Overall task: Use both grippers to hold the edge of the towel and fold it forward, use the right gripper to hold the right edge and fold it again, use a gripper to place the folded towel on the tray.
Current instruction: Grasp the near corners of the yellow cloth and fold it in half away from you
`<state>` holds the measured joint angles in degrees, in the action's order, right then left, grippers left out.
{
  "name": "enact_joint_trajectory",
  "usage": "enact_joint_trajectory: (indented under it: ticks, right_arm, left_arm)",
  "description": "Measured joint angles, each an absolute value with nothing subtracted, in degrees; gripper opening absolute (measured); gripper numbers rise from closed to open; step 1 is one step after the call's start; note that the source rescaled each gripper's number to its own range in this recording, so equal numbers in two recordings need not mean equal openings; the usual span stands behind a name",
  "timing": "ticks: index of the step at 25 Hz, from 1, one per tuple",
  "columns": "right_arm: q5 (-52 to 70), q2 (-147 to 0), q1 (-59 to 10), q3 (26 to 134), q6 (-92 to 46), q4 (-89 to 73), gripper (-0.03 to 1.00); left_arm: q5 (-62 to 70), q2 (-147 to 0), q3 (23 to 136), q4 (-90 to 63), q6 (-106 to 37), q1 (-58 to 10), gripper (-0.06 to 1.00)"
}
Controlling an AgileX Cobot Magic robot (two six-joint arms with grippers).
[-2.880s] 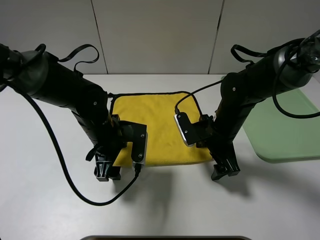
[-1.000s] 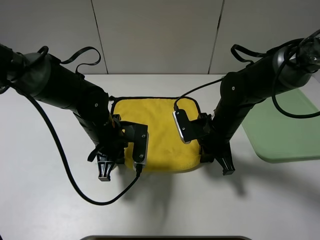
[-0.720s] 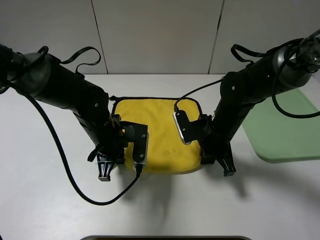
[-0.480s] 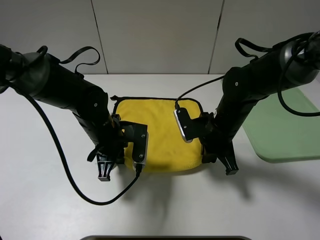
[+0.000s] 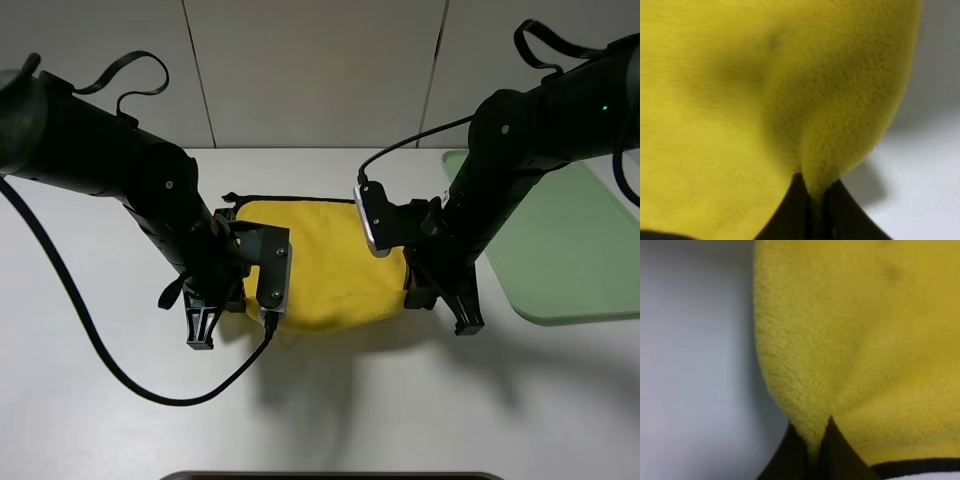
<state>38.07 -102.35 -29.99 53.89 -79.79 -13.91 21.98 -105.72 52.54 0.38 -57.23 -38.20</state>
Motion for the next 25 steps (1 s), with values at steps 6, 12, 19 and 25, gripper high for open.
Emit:
enact_joint_trajectory:
  ticks: [6, 12, 19, 25]
  right_arm:
    - [40.1, -98.0, -30.0, 53.9, -78.1, -15.8, 0.0]
    - [40.9, -93.1, -30.0, 53.9, -73.9, -16.9, 0.0]
    - [46.2, -89.5, -31.2, 53.9, -71.5, -16.2, 0.0]
    - [47.9, -89.5, -37.9, 53.9, -62.3, -9.2, 0.0]
  left_arm:
    - [23.4, -101.5, 52.5, 1.9, -57.2, -38.2, 0.0]
    - [24.9, -97.7, 52.5, 2.0, -57.2, -38.2, 0.0]
    - [30.5, -96.5, 52.5, 1.8, -57.2, -38.2, 0.0]
    - [33.7, -92.3, 52.5, 1.6, -57.2, -38.2, 0.0]
